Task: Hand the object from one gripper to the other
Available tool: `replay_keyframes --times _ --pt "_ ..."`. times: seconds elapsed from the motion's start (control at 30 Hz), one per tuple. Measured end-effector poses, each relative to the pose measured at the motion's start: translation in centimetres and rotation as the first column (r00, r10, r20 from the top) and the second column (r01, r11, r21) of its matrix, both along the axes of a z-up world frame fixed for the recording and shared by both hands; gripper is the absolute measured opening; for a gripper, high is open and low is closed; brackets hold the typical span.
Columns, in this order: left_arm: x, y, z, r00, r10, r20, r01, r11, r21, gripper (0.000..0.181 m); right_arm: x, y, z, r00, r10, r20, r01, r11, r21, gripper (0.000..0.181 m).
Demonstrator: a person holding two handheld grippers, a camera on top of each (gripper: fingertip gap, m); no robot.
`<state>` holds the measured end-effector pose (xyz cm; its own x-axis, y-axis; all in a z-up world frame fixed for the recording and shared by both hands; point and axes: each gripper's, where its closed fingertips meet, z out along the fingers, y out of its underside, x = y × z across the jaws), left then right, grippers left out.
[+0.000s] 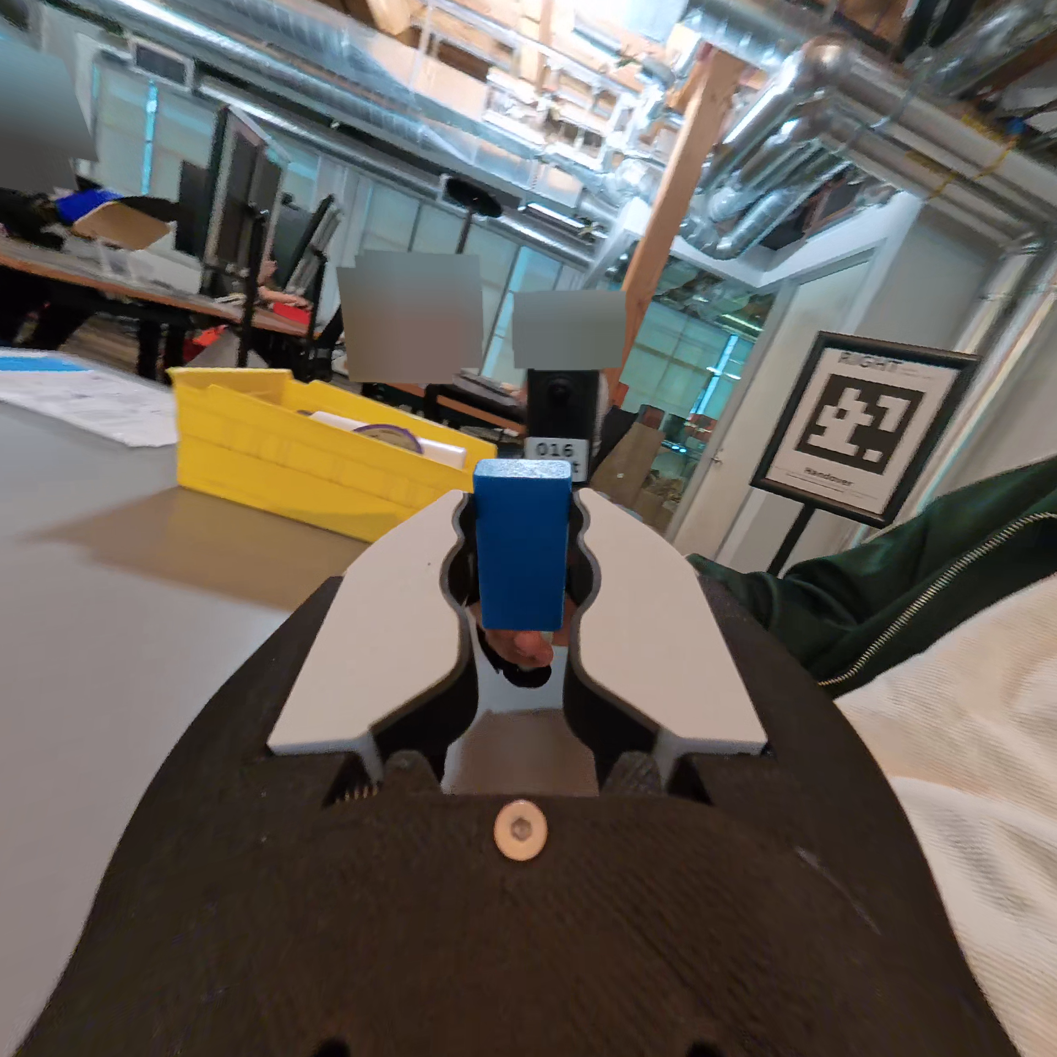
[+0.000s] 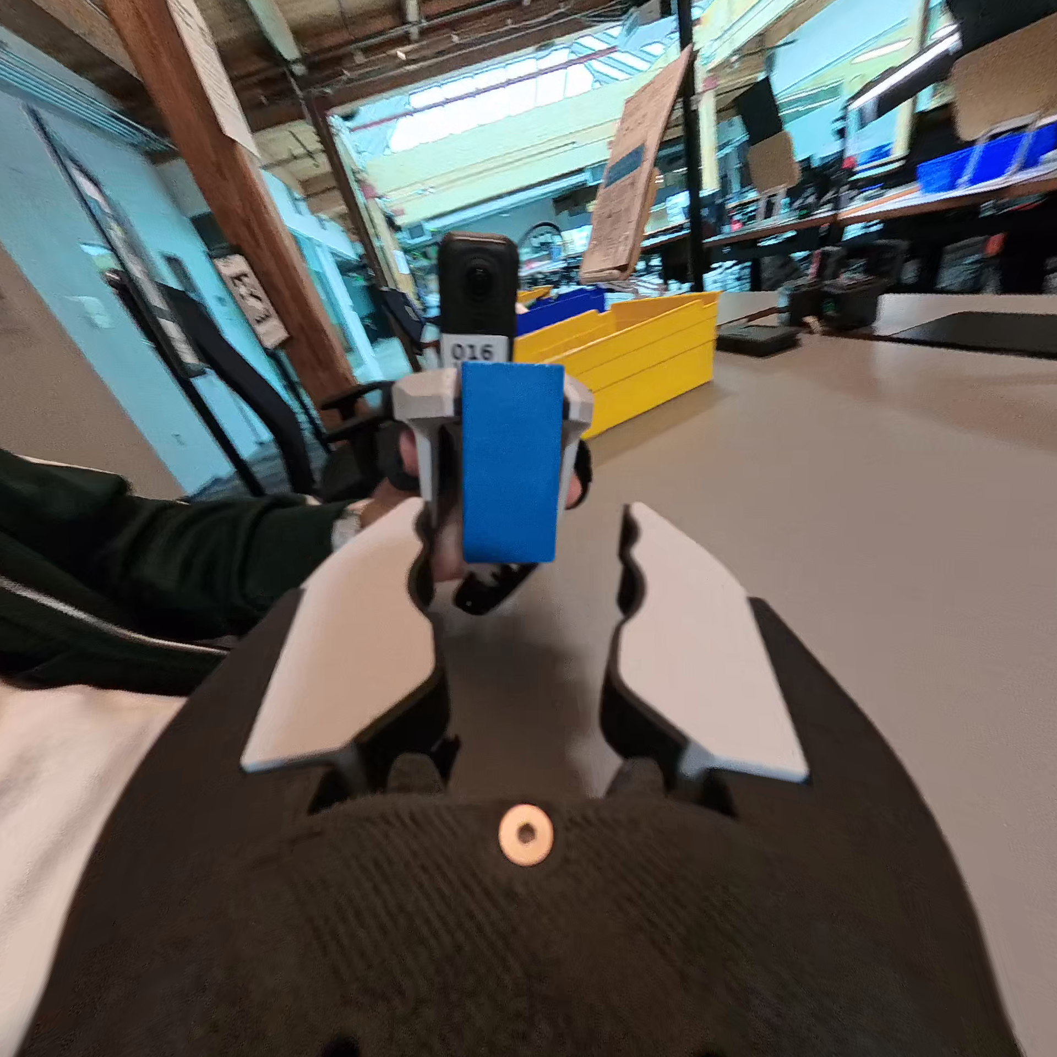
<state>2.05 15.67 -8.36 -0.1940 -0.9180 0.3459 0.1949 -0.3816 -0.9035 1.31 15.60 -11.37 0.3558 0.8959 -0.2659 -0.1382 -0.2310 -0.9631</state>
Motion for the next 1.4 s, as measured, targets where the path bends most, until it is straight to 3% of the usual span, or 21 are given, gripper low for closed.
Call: replay_keyframes --times 0.13,0.2,0.33,0.47,0.53,0.67,0.8,0.87,1.0,1.2,1.33,1.4 --pt "-0.4 1.9 -1.2 0.998 0.033 -0.062 -0.041 0.991 -0.126 0.033 1.5 1.6 -1.2 0.974 -0.155 0.164 0.13 0.979 0.155 0.09" --pt "-0.4 1.7 -1.9 0.993 -0.098 -0.059 0.076 0.952 -0.295 0.033 1.5 1.4 -1.2 0.946 -0.208 0.248 0.126 0.943 0.309 0.094" --pt "0.0 0.6 -3.1 0.942 -0.335 0.012 0.286 0.784 -0.551 0.034 -0.2 0.0 -1.7 0.913 -0.211 0.35 0.03 0.889 0.457 0.097" --pt "0.9 -1.3 -4.0 0.895 -0.443 -0.046 0.333 0.734 -0.591 0.035 -1.4 -0.7 -2.9 0.869 -0.216 0.444 -0.044 0.861 0.506 0.087" --pt "1.3 -1.9 -4.3 0.884 -0.463 -0.07 0.338 0.735 -0.588 0.035 -1.7 -1.0 -3.0 0.864 -0.211 0.456 -0.065 0.853 0.518 0.075" --pt "1.3 -2.0 -4.1 0.878 -0.477 -0.036 0.36 0.709 -0.606 0.035 -1.8 -1.2 -2.7 0.866 -0.209 0.455 -0.066 0.853 0.518 0.073" --pt "1.4 -1.3 -4.3 0.909 -0.414 -0.044 0.319 0.761 -0.565 0.036 -1.6 -0.6 -3.0 0.839 -0.247 0.485 -0.052 0.85 0.524 0.073" --pt "1.5 -0.2 -4.8 0.939 -0.336 -0.077 0.239 0.796 -0.556 0.057 -1.1 -0.1 -3.2 0.819 -0.284 0.499 -0.028 0.849 0.528 0.072" --pt "1.5 1.1 -6.2 0.953 -0.219 -0.208 0.094 0.87 -0.485 0.068 0.9 2.1 -4.1 0.699 -0.422 0.577 0.073 0.845 0.53 0.072" --pt "2.5 0.6 -8.1 0.891 -0.079 -0.447 -0.039 0.967 -0.25 0.055 2.7 3.6 -5.4 0.448 -0.572 0.687 0.123 0.8 0.587 0.073" --pt "2.9 0.1 -9.0 0.84 -0.01 -0.543 -0.07 0.989 -0.127 0.042 2.5 3.6 -6.0 0.373 -0.586 0.719 0.128 0.8 0.586 0.072" --pt "2.9 0.0 -9.5 0.815 0.019 -0.579 -0.083 0.993 -0.084 0.028 2.5 3.6 -6.3 0.336 -0.595 0.73 0.116 0.795 0.595 0.073"
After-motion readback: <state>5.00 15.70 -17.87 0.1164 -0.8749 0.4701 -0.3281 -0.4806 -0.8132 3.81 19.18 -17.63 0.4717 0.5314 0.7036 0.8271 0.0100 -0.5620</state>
